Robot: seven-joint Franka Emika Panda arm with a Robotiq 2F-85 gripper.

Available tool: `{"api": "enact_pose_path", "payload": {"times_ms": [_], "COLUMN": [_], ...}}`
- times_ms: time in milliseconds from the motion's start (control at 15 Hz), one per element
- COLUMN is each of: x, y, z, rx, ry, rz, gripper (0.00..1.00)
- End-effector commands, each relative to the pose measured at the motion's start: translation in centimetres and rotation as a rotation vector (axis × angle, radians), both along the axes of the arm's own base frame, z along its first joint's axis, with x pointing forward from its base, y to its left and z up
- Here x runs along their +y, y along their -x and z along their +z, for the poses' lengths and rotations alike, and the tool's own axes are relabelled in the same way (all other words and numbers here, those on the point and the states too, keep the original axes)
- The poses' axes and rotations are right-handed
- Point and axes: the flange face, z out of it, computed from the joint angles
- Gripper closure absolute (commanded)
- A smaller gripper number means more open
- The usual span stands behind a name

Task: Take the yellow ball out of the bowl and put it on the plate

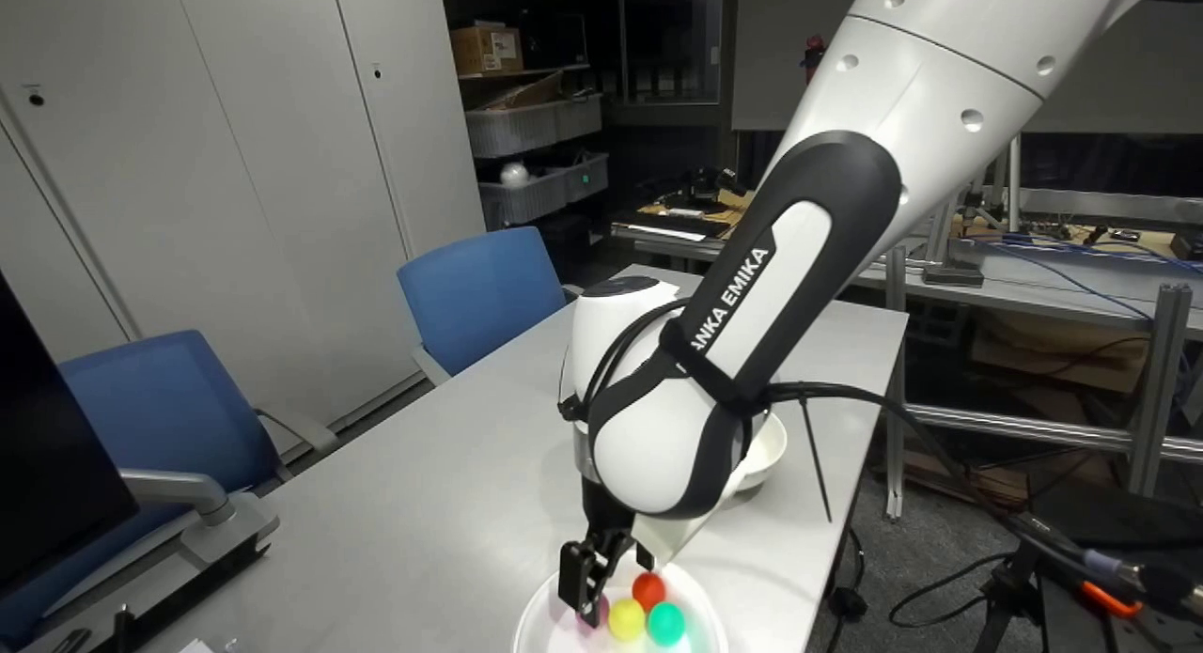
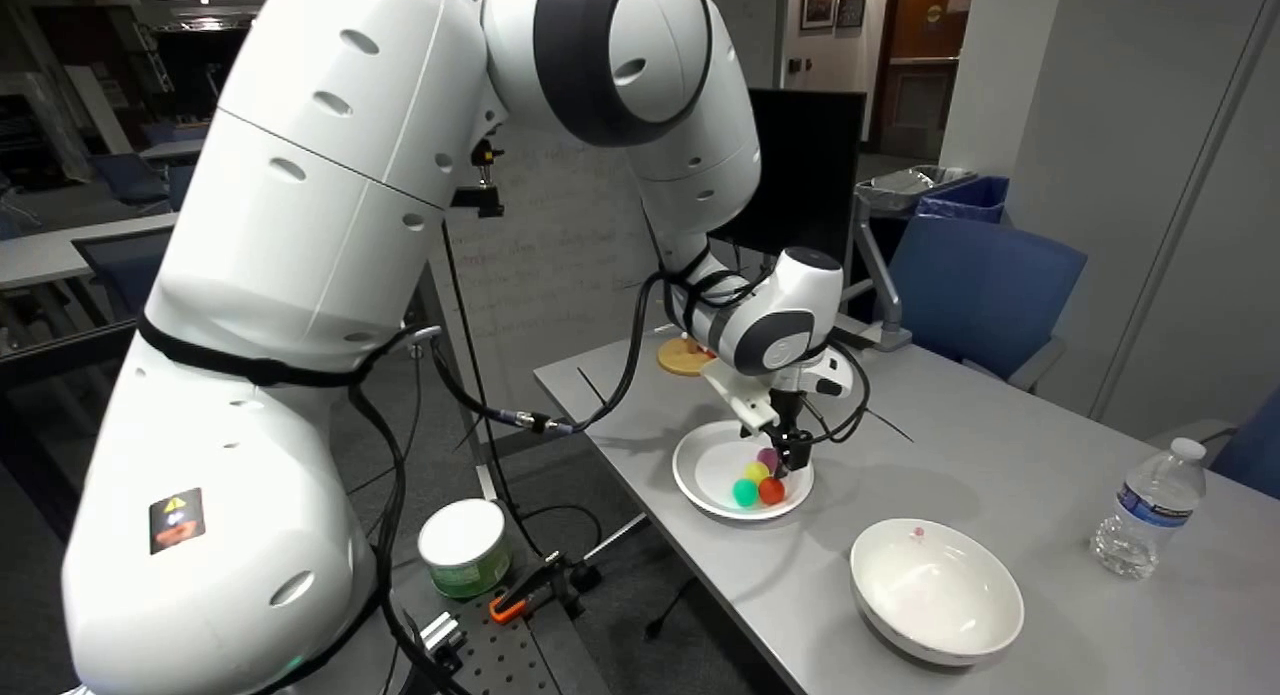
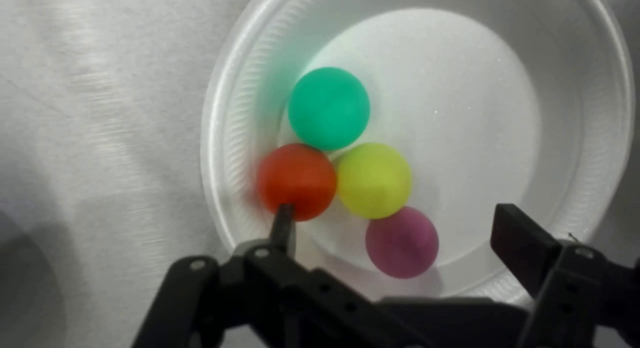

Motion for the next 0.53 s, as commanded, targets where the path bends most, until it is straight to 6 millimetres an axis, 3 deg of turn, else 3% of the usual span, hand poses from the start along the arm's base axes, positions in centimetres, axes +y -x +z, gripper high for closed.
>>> {"api": "enact_pose_path", "payload": {"times_ms": [0, 467], "x": [-1.0, -4.9], "y": [1.3, 5.5], "z": [2.2, 6.7], "rx": [0.005, -0.023], "ry": [0.031, 0.065], "rz": [0.015, -0.017], "gripper": [0.00, 0.00]}}
